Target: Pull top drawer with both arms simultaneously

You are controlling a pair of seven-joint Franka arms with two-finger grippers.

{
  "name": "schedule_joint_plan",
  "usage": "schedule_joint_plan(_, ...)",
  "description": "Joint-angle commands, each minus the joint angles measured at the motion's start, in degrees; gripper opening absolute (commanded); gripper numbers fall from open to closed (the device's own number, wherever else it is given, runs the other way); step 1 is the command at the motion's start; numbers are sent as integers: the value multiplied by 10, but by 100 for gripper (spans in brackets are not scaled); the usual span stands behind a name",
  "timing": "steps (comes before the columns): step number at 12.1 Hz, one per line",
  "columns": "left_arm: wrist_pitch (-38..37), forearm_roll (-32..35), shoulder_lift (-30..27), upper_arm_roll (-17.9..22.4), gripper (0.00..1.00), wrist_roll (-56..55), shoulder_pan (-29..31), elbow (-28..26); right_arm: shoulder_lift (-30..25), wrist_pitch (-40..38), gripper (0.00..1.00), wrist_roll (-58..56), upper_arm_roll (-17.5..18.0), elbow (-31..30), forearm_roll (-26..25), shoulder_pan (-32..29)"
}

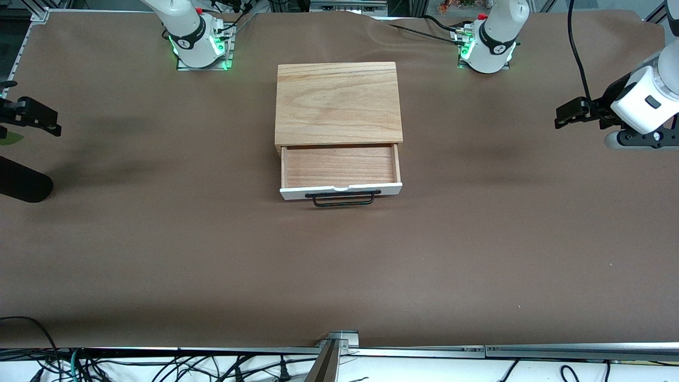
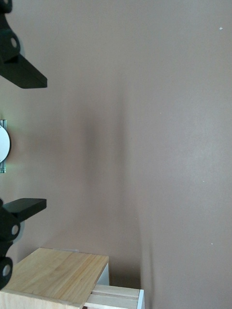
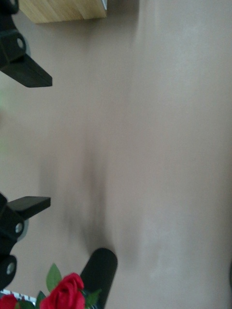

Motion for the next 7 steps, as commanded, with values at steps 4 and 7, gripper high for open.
schedule_joint_plan(4, -29, 14, 27, -2, 100, 3, 5, 38, -11, 17, 100, 18, 13, -39, 17, -29)
schedule_joint_plan(7, -30, 14, 27, -3, 100, 2, 13, 37, -5, 15, 100, 18, 13, -31, 14, -28)
